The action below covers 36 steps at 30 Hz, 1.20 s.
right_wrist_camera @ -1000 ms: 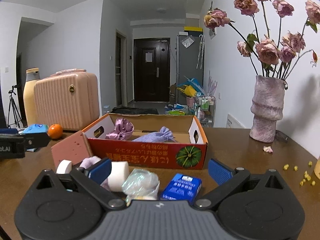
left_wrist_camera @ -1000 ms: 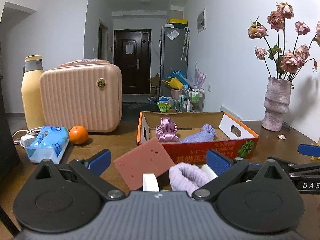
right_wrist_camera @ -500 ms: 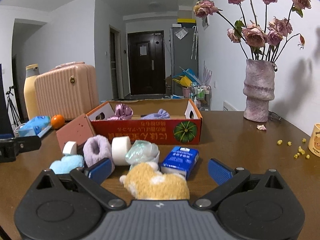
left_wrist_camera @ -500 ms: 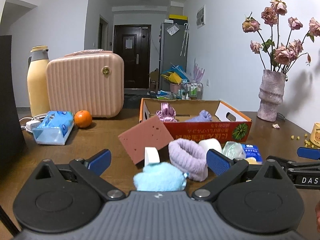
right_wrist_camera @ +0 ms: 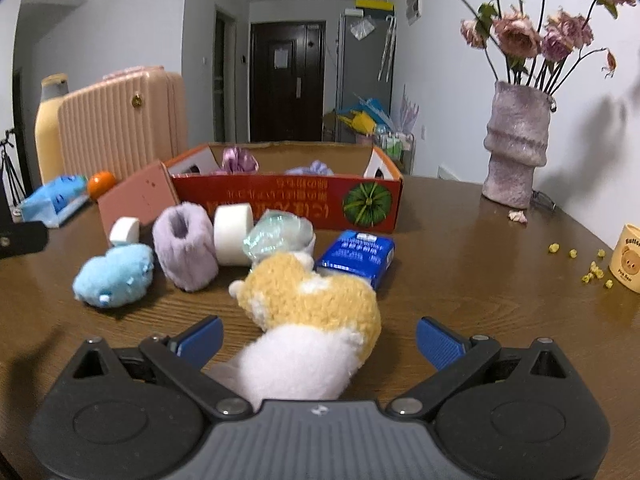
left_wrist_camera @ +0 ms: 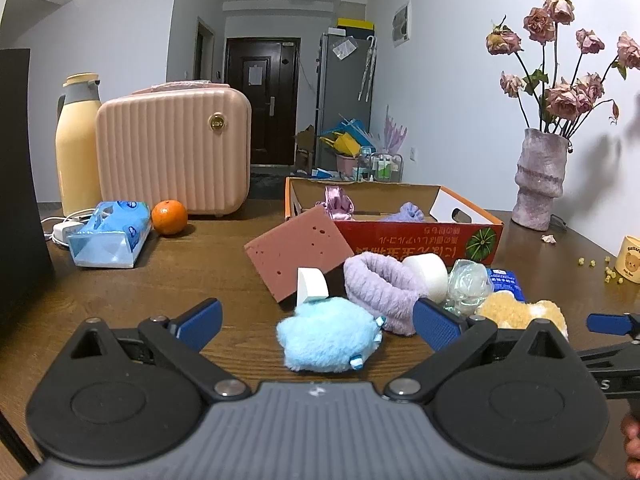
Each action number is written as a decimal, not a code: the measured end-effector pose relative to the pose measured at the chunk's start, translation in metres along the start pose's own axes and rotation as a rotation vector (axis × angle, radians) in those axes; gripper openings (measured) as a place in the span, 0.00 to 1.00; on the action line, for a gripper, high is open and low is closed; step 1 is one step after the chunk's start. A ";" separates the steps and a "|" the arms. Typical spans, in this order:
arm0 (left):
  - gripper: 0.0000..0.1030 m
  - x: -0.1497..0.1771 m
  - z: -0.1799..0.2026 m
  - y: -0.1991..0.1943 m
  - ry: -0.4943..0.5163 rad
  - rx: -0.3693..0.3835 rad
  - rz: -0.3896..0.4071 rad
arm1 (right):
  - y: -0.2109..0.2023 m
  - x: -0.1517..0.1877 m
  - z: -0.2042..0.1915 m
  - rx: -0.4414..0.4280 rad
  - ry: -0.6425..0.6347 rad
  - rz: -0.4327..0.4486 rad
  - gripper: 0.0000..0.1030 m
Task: Organize soft objects
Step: 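Move the right tool to the cream plush sheep and grasp it, then lift the plush sheep with the right tool while the left tool approaches the blue plush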
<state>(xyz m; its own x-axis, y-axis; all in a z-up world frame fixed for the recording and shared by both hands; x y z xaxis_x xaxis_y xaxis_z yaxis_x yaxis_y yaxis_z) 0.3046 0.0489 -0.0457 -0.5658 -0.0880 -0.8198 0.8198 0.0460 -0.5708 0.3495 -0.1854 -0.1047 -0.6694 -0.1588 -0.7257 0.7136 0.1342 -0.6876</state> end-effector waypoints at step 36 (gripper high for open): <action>1.00 0.022 0.001 0.034 0.047 -0.039 -0.129 | 0.006 -0.009 0.017 -0.065 0.114 0.053 0.64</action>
<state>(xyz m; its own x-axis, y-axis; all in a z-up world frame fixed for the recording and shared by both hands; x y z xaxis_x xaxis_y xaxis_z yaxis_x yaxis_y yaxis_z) 0.3201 0.0473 -0.0827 -0.6703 -0.0493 -0.7405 0.7367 0.0765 -0.6719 0.3636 -0.2000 -0.1024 -0.6526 -0.0384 -0.7567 0.7364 0.2029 -0.6454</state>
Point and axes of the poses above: each gripper's, at about its wrist camera, not at the fingertips, and y roughly the way its jaws point, z to its right, x to its underside, the point moved 9 cm from there along y, roughly the way its jaws point, and after that the axes turned 11 degrees about -z, right-handed, at the moved point
